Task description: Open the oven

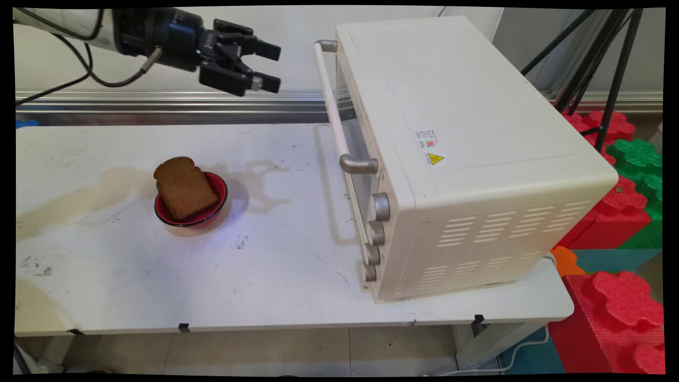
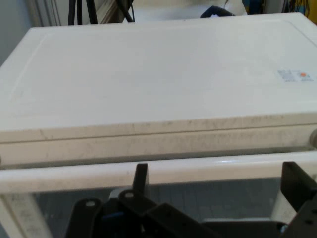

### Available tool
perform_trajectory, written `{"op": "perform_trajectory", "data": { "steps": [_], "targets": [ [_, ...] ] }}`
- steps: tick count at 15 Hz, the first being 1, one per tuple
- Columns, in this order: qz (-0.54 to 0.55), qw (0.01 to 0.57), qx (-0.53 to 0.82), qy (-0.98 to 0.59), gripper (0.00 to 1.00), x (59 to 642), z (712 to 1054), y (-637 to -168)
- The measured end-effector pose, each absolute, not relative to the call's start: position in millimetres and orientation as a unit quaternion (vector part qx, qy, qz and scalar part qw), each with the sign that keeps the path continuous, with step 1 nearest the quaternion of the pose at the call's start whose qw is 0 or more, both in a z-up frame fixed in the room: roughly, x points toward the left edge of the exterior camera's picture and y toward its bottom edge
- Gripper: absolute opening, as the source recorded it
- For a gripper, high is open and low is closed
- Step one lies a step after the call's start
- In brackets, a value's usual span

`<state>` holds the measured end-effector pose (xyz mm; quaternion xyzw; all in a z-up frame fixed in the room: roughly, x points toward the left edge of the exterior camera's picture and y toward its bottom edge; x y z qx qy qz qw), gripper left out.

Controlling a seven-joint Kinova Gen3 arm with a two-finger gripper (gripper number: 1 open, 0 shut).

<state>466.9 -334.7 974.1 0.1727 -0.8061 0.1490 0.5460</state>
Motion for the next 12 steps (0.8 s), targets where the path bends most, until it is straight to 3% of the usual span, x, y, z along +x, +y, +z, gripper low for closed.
{"op": "perform_trajectory", "data": {
  "steps": [7,8,12],
  "targets": [
    [0.162,0.546,0.154,-0.807,1.0,434,968,-348],
    [0.165,0.546,0.151,-0.807,0.0,431,967,-350],
    [0.17,0.544,0.143,-0.809,0.0,421,965,-355]
  ]
}}
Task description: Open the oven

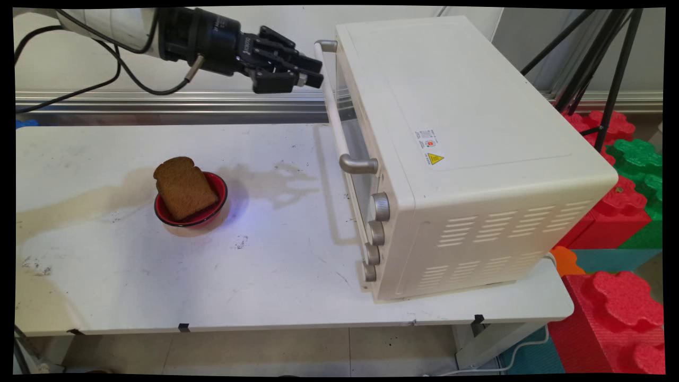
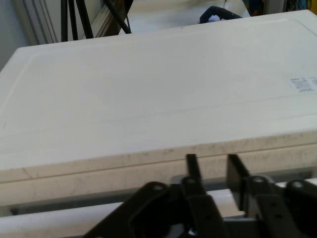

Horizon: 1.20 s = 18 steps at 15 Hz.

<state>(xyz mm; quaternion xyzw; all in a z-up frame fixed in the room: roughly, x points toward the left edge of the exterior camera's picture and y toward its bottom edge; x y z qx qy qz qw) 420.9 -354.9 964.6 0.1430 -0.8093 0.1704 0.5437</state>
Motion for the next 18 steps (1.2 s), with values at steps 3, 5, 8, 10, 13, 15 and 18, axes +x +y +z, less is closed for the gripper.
{"op": "perform_trajectory", "data": {
  "steps": [3,5,8,10,13,15,18],
  "targets": [
    [0.17,0.541,0.14,-0.812,0.0,414,961,-357],
    [0.169,0.538,0.14,-0.814,0.0,408,957,-358],
    [0.169,0.535,0.142,-0.816,0.0,402,950,-361],
    [0.169,0.533,0.145,-0.817,0.0,397,946,-363],
    [0.169,0.53,0.147,-0.818,0.0,392,941,-366],
    [0.17,0.527,0.148,-0.819,0.0,389,938,-368],
    [0.172,0.523,0.148,-0.821,0.0,387,935,-369]
  ]
}}
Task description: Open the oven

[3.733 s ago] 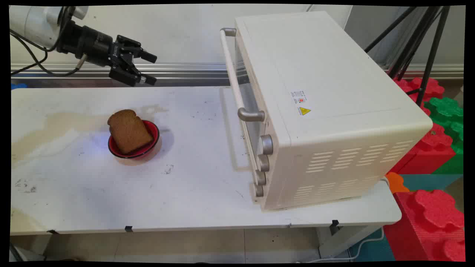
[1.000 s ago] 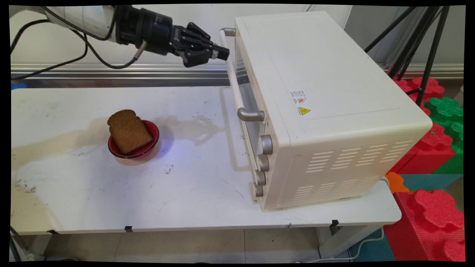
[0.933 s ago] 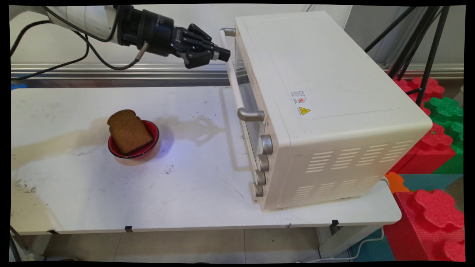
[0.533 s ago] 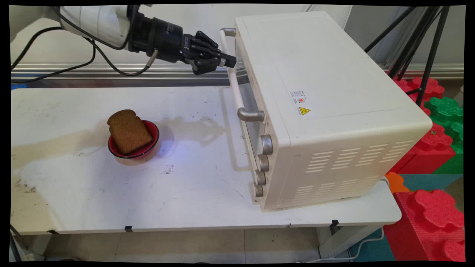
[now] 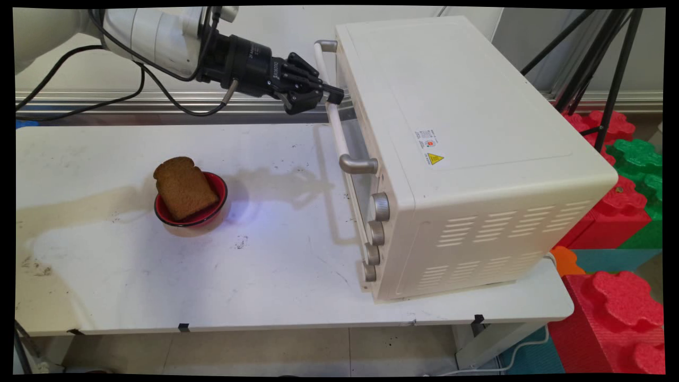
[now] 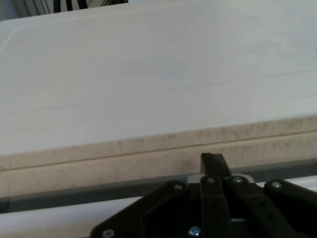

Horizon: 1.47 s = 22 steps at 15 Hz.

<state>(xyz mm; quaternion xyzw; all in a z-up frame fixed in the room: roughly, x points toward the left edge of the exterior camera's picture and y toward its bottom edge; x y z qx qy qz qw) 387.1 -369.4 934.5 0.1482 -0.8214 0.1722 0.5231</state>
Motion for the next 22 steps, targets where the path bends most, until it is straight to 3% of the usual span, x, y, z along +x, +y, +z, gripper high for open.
{"op": "perform_trajectory", "data": {
  "steps": [22],
  "targets": [
    [0.163,0.474,0.13,-0.856,0.0,430,927,-347]
  ]
}}
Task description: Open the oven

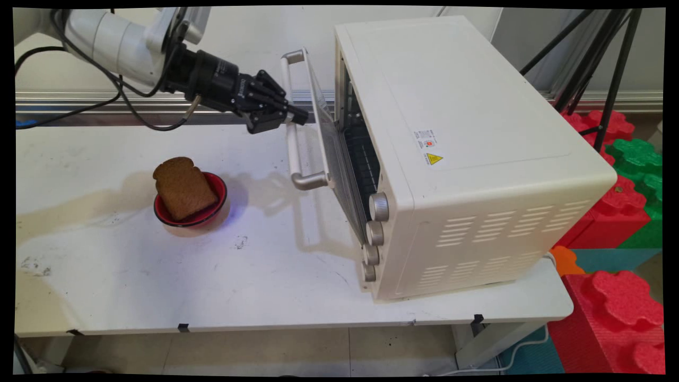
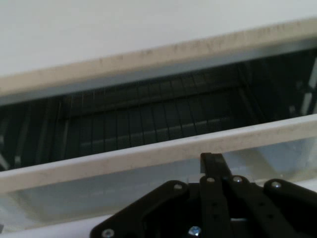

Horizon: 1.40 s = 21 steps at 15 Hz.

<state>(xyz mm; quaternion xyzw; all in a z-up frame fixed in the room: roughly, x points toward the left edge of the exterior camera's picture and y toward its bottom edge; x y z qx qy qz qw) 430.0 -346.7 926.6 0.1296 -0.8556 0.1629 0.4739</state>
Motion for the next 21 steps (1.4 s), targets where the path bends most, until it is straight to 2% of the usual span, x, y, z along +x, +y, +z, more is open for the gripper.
{"op": "perform_trajectory", "data": {
  "steps": [11,21],
  "targets": [
    [0.149,0.427,0.125,-0.883,0.0,463,895,-329],
    [0.135,0.392,0.128,-0.901,0.0,484,853,-322]
  ]
}}
